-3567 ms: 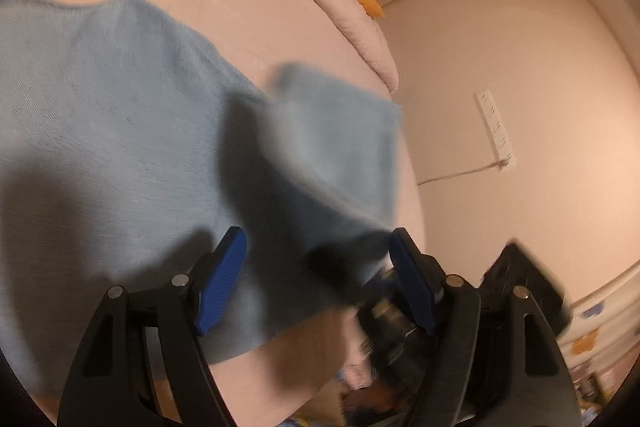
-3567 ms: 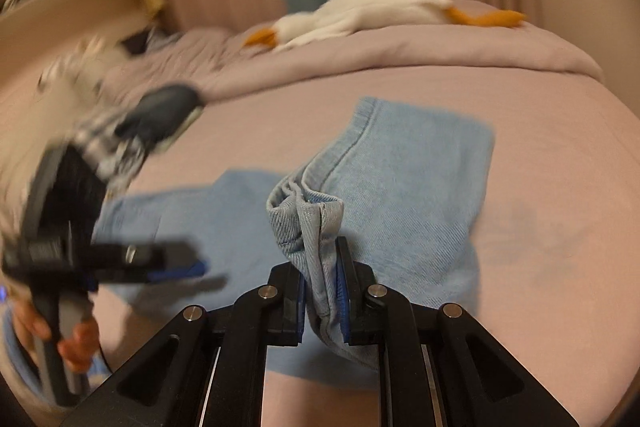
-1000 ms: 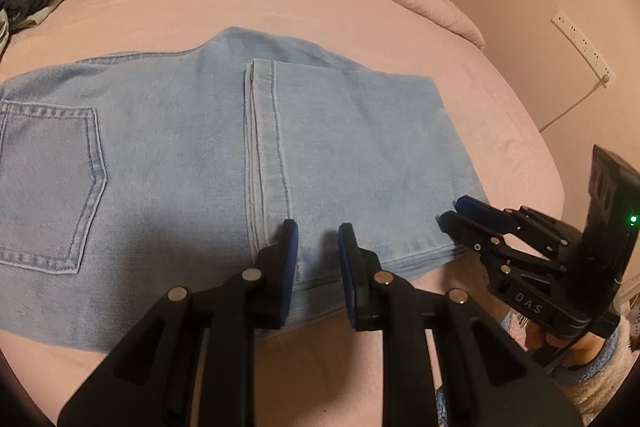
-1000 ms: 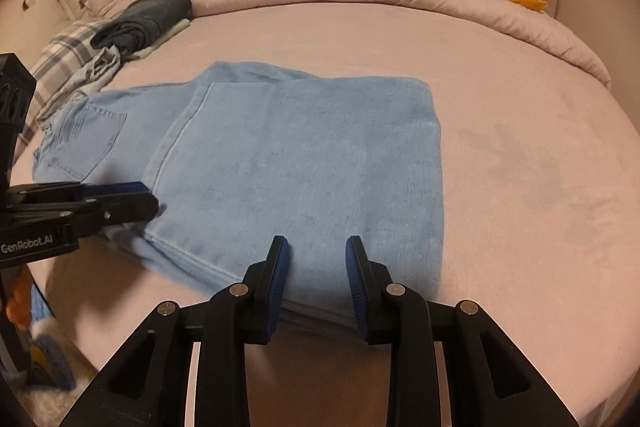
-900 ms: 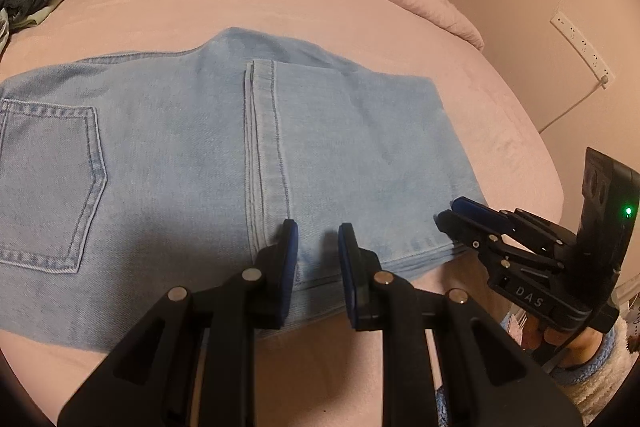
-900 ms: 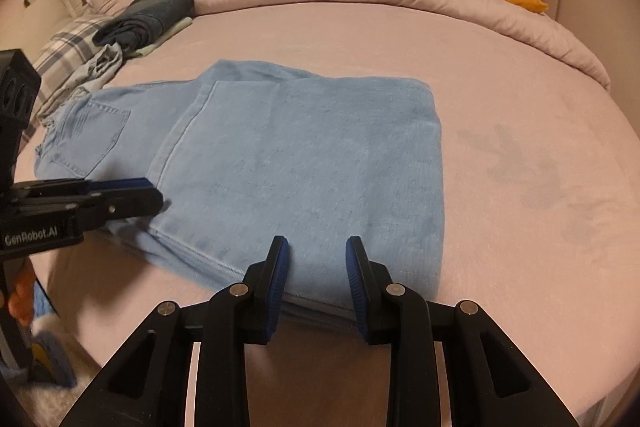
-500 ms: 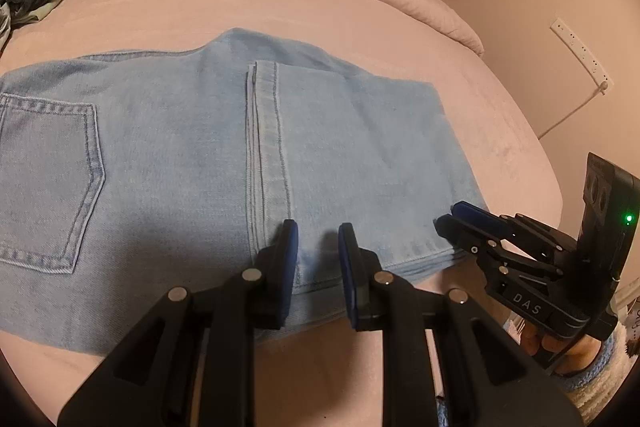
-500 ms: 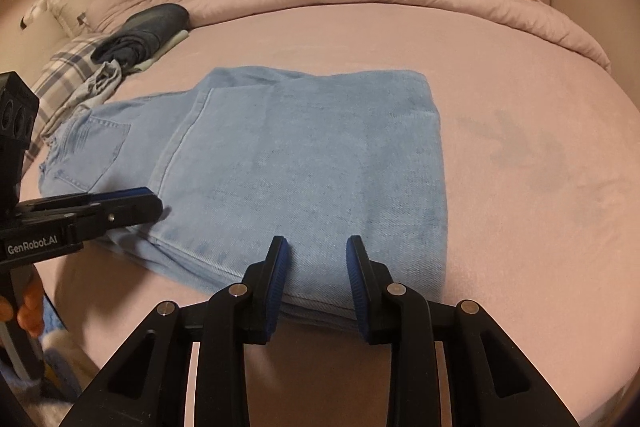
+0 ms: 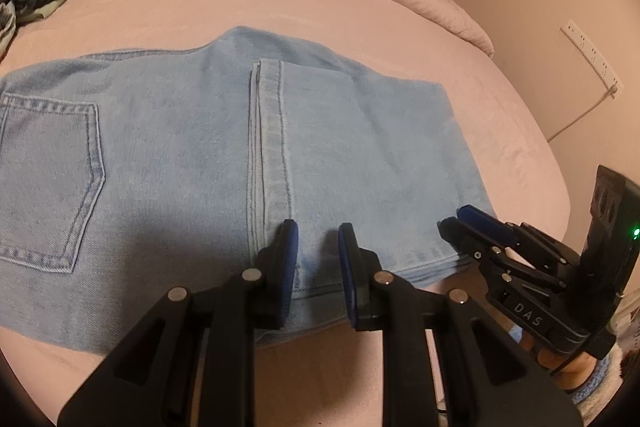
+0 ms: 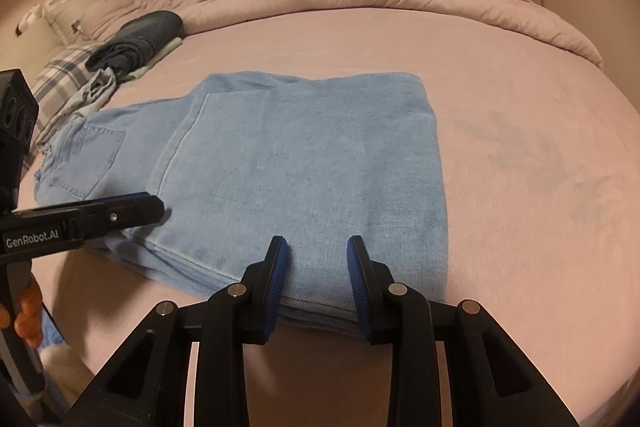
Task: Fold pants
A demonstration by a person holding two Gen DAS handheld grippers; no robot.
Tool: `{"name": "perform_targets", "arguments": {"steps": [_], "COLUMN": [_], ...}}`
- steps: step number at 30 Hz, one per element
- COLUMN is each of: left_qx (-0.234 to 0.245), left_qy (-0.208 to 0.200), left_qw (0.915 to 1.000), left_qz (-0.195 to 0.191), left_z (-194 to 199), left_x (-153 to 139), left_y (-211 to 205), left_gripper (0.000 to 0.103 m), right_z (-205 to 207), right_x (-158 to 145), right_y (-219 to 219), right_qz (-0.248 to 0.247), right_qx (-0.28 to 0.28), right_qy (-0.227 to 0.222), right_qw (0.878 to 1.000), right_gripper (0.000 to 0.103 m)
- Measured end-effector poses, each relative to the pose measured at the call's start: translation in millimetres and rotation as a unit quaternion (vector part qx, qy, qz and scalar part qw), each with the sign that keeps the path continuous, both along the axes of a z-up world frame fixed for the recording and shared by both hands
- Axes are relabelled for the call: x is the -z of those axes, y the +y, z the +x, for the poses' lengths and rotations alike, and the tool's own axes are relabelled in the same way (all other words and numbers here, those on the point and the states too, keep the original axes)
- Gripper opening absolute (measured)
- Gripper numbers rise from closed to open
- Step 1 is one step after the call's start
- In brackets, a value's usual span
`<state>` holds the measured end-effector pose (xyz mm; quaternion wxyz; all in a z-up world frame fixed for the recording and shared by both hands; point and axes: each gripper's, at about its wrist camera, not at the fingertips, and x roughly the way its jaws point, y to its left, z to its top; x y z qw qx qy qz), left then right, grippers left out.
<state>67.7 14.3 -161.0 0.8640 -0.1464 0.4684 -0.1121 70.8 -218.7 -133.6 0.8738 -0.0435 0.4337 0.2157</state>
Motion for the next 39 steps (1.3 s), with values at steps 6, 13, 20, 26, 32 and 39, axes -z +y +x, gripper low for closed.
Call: {"name": "perform_targets", "arguments": {"steps": [6, 13, 20, 26, 32, 39], "left_qx": [0.008, 0.002, -0.061, -0.091, -0.147, -0.27], "left_qy": [-0.002, 0.003, -0.016, -0.057, -0.078, -0.052], "left_qw": [0.9996, 0.999, 0.9937, 0.9886, 0.9792, 0.9498], "left_qz": [0.027, -0.045, -0.092, -0.106, -0.116, -0.149], "left_z": [3, 3, -17, -56, -101, -140], "left_x": [0, 4, 5, -12, -24, -4], "left_y": [-7, 12, 65, 96, 136, 190], "left_gripper": [0.02, 0.02, 0.028, 0.037, 0.048, 0.065], "right_z": [4, 0, 21, 7, -12, -5], "right_x": [-1, -22, -23, -6, -21, -26], "right_y": [-4, -2, 42, 89, 113, 142], "right_qz": [0.016, 0.053, 0.05, -0.029, -0.096, -0.046], "right_qx": [0.005, 0.013, -0.02, -0.076, -0.12, -0.132], "right_qy": [0.013, 0.013, 0.018, 0.017, -0.018, -0.011], "right_qw": [1.0, 0.998, 0.998, 0.997, 0.988, 0.99], "right_gripper": [0.035, 0.038, 0.038, 0.038, 0.038, 0.038]}}
